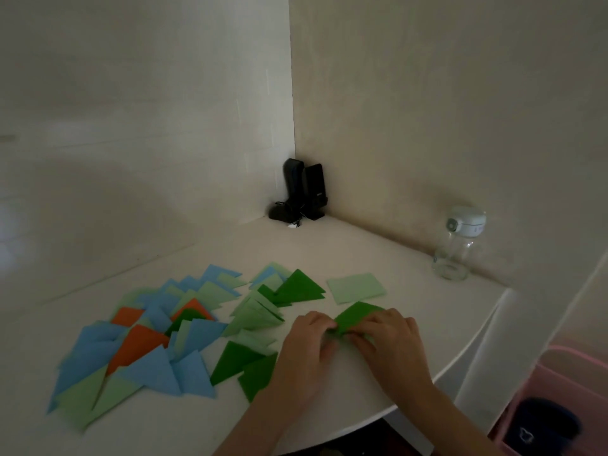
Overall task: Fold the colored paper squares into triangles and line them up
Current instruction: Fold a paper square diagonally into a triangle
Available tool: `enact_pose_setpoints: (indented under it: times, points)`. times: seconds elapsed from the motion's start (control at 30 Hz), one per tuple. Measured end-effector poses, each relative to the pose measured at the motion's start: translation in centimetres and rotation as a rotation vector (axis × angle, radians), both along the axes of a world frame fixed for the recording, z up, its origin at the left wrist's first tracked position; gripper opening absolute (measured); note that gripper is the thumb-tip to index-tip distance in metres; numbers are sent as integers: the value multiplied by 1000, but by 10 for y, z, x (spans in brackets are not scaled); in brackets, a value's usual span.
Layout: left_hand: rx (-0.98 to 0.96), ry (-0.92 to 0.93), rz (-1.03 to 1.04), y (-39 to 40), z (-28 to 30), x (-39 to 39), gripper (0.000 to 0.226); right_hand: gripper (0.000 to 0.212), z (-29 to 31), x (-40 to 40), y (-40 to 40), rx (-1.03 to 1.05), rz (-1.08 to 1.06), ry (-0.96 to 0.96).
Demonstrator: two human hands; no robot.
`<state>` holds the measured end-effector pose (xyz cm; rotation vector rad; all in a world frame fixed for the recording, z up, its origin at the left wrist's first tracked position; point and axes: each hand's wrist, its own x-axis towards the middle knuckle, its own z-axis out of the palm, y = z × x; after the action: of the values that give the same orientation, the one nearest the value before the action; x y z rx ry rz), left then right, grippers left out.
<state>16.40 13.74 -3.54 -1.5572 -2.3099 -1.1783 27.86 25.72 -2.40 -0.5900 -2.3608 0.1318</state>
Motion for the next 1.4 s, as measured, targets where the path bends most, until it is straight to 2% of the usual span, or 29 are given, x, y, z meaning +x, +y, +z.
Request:
enact_pose_setpoints:
  times: [0.13, 0.23, 0.33, 0.43, 0.53, 0.6, 0.83, 0.93, 1.03, 1.17, 1.4]
  points:
    - [-36, -36, 15, -3, -6, 2, 13, 28, -11, 1, -2, -114, -9, -98]
    - [-32, -36, 34, -2, -6, 2, 7, 31, -17, 0, 5, -293, 28, -77]
    - [-8, -51, 55, 0, -6, 3, 6, 23, -11, 1, 8, -430, 73, -47]
    - [10, -63, 96, 4, -5, 6, 6, 19, -7, 1, 9, -436, 99, -83]
    - [1, -83, 121, 9, -3, 10, 9, 36, -9, -3, 9, -421, 67, -94]
    - [-18, -101, 141, 12, -1, 12, 10, 38, -9, -4, 7, -408, 43, -81]
    - [-98, -214, 232, 20, 2, 9, 15, 29, -14, -3, 7, -444, 25, -57]
    - [-143, -272, 245, 25, 5, 6, 25, 21, -13, -5, 8, -499, 31, -55]
    - [-139, -333, 231, 26, 7, 1, 31, 26, -6, -9, 10, -576, 7, -105]
    - [-127, -416, 212, 20, 12, -6, 22, 26, 1, -10, 15, -658, 6, -149]
    - [-127, -415, 183, 15, 15, -4, 19, 24, 3, -3, 22, -691, 101, -128]
